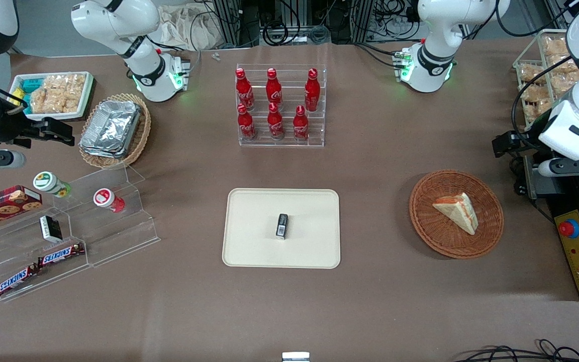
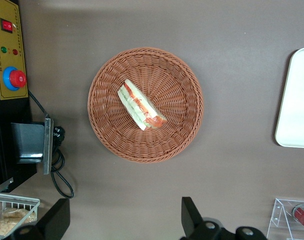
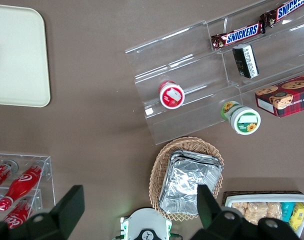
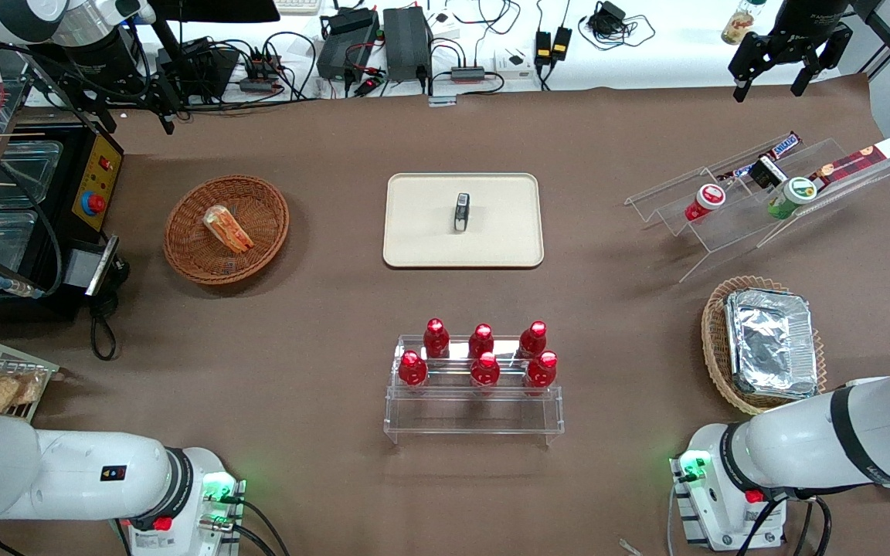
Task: Place sandwich from basket to tray
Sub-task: 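Move the left gripper down over the wrapped sandwich in the wicker basket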
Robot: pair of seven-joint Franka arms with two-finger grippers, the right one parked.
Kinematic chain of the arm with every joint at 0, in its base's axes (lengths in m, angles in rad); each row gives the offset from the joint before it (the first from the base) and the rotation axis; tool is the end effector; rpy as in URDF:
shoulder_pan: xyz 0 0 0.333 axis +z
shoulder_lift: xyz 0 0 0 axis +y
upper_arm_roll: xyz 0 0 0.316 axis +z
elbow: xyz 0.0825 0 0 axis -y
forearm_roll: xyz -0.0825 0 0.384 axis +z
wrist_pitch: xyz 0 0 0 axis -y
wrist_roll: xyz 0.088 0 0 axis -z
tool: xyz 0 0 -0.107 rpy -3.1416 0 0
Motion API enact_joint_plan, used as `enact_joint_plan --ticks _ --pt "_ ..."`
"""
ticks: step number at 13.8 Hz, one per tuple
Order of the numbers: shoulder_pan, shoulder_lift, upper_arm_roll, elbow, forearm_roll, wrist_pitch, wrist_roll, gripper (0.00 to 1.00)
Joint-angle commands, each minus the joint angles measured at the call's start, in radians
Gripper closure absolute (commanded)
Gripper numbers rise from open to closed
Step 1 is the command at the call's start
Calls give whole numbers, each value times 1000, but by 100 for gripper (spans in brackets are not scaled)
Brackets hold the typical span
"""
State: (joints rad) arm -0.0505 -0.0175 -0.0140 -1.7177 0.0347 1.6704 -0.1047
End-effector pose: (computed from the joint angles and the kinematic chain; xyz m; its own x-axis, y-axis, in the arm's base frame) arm 0.5522 -0.0323 0.5731 0.9990 0.0367 -0.0261 0.0357 -0.9987 -0.0376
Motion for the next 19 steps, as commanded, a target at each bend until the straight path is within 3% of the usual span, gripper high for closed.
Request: enact_joint_plan --ticks 1,7,9,15,19 --pt "1 8 -1 10 -13 8 -9 0" --pt "17 34 3 -17 -18 21 -107 0" --pt "17 76 3 -31 -10 34 -276 0" --pt "38 106 9 -347 -15 527 -392 0" --pt "40 198 11 -424 -15 719 -519 0"
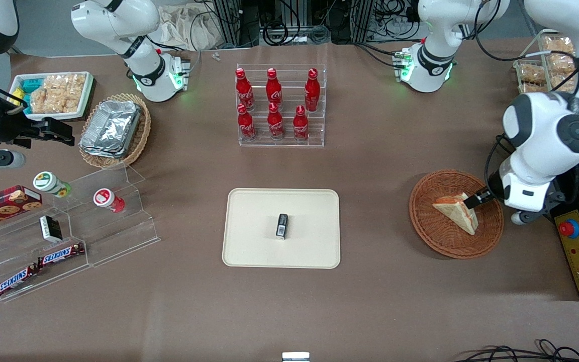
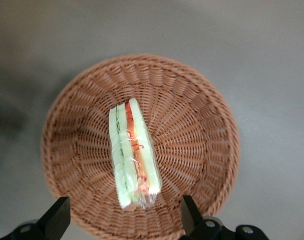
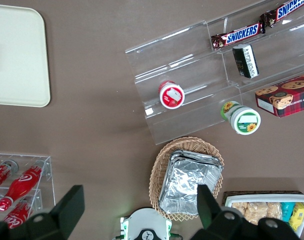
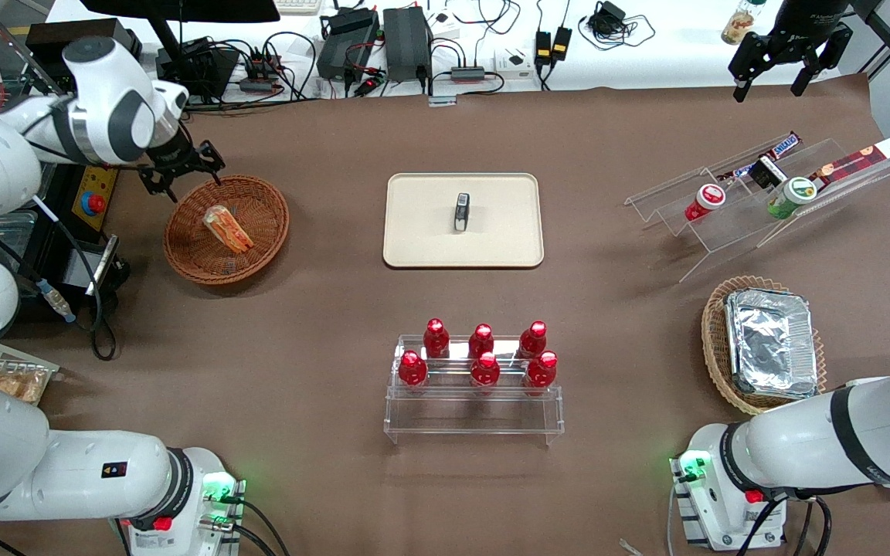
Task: Place sandwich from basket to tray
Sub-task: 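Move the left gripper down over the wrapped sandwich in the wicker basket, then lower the open left gripper around the sandwich and close it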
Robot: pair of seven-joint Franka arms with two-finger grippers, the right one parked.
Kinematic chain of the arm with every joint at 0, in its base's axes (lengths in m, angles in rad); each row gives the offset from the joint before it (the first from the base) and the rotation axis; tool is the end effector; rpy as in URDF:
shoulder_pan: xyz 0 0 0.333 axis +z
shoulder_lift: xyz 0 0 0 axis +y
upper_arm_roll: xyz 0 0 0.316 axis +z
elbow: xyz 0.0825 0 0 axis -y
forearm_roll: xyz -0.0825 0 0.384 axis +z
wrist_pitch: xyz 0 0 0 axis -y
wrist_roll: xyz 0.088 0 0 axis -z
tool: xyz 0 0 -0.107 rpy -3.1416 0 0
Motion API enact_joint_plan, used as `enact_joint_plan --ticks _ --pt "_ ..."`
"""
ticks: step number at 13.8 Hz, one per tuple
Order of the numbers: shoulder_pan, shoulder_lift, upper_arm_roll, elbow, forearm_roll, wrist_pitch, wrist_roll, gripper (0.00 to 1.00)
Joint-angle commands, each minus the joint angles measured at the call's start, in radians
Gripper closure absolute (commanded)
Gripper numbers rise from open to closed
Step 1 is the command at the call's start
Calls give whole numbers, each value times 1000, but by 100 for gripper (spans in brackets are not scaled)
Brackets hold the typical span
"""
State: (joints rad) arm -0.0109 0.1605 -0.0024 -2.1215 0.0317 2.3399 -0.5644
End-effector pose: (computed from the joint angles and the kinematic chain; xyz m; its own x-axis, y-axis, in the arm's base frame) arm 0.5707 -0.0071 0.3419 0.8611 0.5047 0.0613 0.5050 -0.8630 0.0109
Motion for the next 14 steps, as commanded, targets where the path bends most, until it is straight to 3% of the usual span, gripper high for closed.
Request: enact_joint_plan --ticks 1,14 --pt "0 34 -1 -24 -12 64 -64 0" --pt "31 128 -1 -84 -15 136 -192 0"
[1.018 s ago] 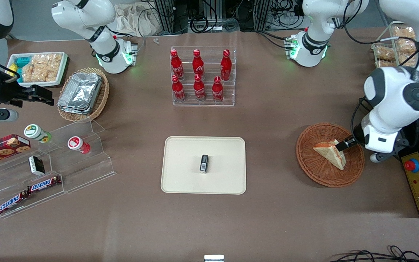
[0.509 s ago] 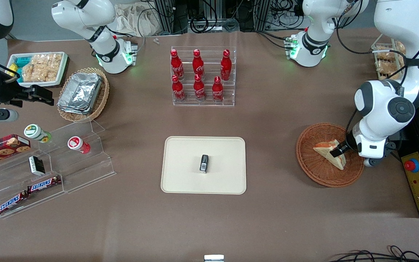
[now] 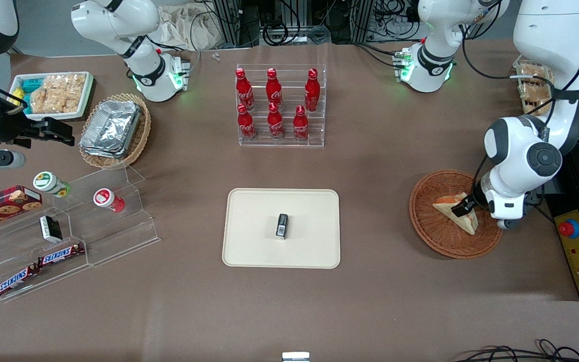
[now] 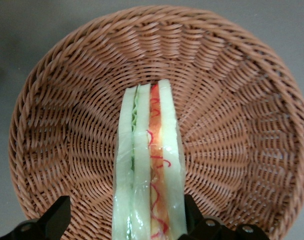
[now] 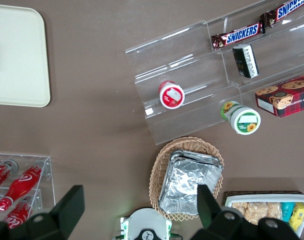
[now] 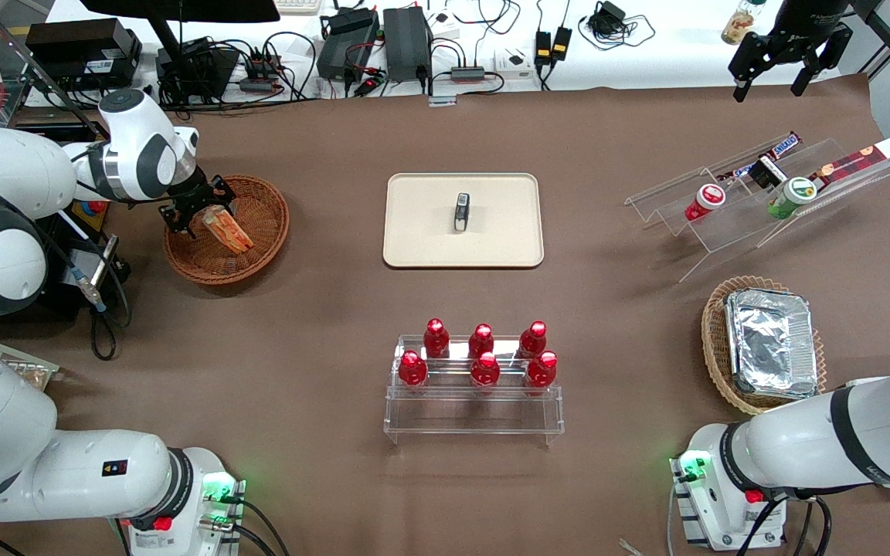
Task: Place sandwich from basket to tray
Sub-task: 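Lower the open left gripper around the sandwich and close it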
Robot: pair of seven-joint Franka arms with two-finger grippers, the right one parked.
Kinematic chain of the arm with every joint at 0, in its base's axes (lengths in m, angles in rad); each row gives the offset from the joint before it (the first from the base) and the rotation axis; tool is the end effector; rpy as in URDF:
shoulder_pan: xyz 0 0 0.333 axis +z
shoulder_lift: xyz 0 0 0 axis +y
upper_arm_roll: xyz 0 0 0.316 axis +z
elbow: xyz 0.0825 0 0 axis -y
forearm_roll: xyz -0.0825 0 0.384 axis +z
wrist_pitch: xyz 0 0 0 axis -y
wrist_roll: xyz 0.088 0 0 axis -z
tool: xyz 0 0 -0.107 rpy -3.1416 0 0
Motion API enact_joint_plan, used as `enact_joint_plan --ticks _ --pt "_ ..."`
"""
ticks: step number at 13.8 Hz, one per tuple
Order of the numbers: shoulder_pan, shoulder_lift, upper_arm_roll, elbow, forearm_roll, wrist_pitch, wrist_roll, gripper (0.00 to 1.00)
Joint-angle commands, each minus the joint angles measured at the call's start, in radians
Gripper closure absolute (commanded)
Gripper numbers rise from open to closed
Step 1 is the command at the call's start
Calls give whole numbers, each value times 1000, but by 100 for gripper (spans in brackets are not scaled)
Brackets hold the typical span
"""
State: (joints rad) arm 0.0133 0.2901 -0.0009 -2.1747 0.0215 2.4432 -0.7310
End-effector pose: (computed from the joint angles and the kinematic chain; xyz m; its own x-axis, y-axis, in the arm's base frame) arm 0.5599 0.0070 0.2556 0.7472 0.6645 -0.0073 0.6642 -0.7471 -0.0243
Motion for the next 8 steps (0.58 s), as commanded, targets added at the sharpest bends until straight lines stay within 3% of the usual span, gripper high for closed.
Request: enact_joint_plan --ticks 1,2,3,7,8 --pt "7 10 -4 -31 -5 36 -36 0" --pt "7 23 -2 -30 -3 45 -42 2" --pt "7 29 -4 -28 -3 63 -44 15" --pt "7 32 -4 -10 -5 66 -45 94" --pt "5 31 -5 -2 -5 62 -44 100"
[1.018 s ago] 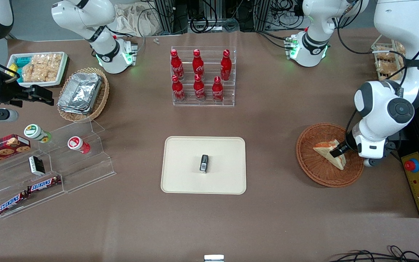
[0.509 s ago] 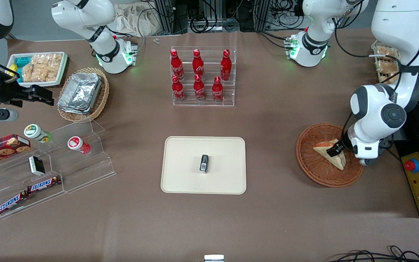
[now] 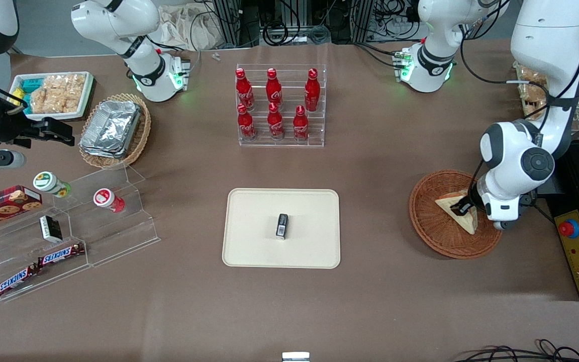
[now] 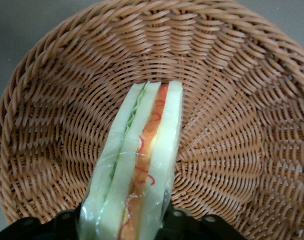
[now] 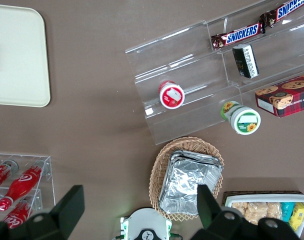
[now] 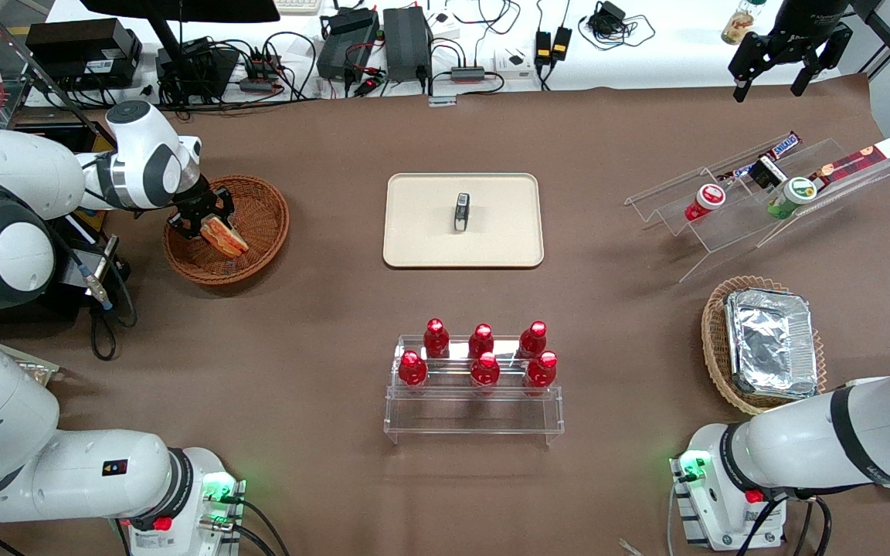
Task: Place sandwich from basket to tray
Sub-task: 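Lower the open left gripper around the sandwich and close it, then lift the sandwich up out of the basket with the left gripper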
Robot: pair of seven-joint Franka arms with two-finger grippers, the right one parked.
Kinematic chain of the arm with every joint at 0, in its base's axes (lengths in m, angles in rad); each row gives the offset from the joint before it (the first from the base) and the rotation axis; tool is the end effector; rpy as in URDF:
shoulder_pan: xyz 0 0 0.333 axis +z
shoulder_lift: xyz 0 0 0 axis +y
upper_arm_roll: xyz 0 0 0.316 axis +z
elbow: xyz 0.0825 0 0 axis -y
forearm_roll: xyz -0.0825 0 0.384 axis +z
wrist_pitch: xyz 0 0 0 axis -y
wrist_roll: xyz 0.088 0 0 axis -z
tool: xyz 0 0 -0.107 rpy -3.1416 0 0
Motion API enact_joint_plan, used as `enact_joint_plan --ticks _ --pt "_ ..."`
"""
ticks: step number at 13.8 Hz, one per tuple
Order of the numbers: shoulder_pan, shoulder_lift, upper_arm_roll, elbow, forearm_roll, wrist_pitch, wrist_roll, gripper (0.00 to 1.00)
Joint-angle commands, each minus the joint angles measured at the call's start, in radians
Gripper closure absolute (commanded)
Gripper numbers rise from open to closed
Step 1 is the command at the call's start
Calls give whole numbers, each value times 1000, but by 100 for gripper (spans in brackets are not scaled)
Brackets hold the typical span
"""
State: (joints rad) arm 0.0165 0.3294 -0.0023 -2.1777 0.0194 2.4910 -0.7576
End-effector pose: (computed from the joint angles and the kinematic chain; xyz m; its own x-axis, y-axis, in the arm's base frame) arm 0.5606 0.0079 0.2366 0.7273 0.6863 -0.0044 0.6861 -0.7272 -0.0189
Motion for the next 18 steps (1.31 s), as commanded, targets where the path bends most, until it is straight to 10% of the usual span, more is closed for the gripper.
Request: enact_joint_plan --ticks 1,10,18 --pt "2 -9 -4 15 -3 6 -16 100" --pt "-27 -96 -73 393 2 -538 125 100" --pt "-30 75 -421 884 -1 -863 116 100"
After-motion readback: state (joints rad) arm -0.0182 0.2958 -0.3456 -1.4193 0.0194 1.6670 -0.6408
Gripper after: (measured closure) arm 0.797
